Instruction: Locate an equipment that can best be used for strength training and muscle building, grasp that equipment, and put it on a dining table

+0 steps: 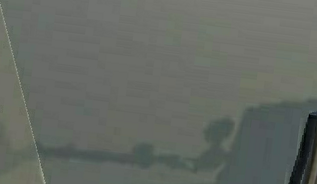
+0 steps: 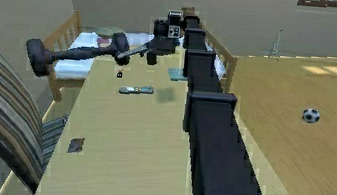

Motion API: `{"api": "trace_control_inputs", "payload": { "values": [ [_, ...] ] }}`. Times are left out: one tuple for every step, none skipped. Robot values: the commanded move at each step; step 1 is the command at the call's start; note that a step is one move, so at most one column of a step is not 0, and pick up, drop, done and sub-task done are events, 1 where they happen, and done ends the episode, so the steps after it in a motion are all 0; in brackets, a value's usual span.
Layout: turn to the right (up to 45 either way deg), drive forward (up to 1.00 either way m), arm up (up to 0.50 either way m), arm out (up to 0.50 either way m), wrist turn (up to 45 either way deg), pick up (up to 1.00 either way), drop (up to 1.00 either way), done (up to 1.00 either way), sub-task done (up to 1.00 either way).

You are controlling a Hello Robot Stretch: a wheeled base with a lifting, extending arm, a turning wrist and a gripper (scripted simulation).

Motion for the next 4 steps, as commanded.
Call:
{"api": "trace_control_inputs", "payload": {
  "values": [
    [0.0,0.0,0.0,0.0,39.0,0.0,0.0,0.0,0.0],
    [0.0,0.0,-0.04,0.0,0.0,0.0,0.0,0.0,0.0],
    [0.0,0.0,-0.32,0.0,0.0,0.0,0.0,0.0,0.0],
    [0.0,0.0,0.0,0.0,0.0,0.0,1.0,0.0,0.0]
  ]
}}
